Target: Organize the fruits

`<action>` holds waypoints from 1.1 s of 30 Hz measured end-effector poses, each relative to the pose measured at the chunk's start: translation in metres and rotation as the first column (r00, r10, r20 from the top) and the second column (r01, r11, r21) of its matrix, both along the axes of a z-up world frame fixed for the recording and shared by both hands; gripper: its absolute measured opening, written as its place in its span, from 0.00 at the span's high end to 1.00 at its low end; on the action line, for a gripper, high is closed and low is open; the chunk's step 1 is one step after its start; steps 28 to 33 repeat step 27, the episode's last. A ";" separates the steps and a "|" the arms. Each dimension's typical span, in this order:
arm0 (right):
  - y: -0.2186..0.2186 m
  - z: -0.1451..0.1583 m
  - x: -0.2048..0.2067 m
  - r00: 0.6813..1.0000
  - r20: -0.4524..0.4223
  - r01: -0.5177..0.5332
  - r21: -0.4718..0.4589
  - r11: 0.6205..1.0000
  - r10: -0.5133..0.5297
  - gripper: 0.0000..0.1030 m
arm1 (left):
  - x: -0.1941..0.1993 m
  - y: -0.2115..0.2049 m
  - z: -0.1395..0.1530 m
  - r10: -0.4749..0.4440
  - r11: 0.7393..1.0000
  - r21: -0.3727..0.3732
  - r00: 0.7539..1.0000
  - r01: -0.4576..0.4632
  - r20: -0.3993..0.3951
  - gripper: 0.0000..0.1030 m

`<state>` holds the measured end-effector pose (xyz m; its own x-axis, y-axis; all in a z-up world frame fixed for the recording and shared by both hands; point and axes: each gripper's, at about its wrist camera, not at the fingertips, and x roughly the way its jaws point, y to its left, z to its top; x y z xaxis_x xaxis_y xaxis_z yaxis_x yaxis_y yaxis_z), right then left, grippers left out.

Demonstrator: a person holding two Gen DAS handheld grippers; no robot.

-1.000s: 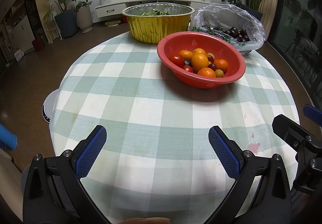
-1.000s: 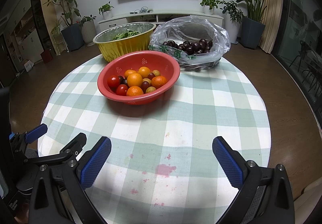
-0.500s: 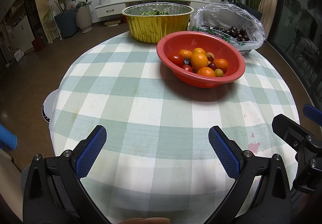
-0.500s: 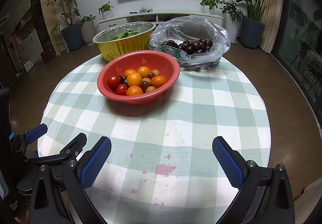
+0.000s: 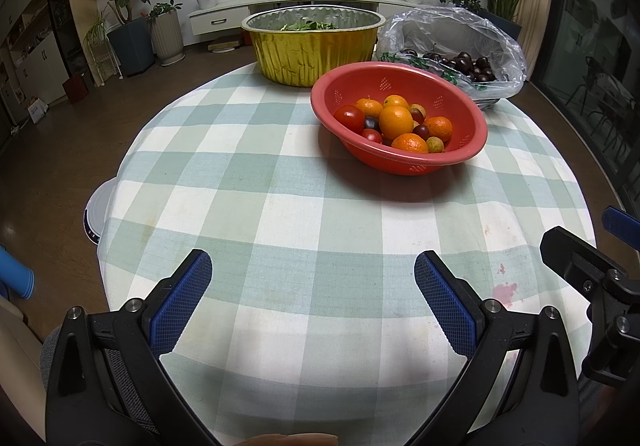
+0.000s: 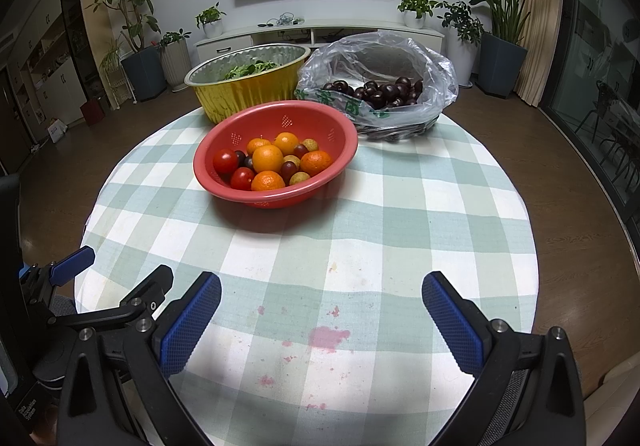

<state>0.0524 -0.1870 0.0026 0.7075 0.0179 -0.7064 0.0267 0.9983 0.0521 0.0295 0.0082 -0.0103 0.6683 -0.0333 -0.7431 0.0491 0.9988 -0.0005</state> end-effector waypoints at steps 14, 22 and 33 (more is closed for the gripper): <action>-0.001 0.001 0.001 1.000 0.000 0.000 0.000 1.000 0.000 0.00 | 0.000 0.000 0.001 0.002 1.000 0.000 1.000 -0.002 0.000 0.00; -0.001 0.002 0.001 1.000 -0.002 0.001 0.000 1.000 -0.001 0.00 | -0.005 -0.004 -0.003 -0.006 1.000 0.004 1.000 0.006 0.017 0.00; 0.000 -0.007 -0.004 1.000 -0.007 0.003 0.005 1.000 -0.003 0.00 | -0.003 -0.003 -0.003 -0.008 1.000 0.005 1.000 0.008 0.021 0.00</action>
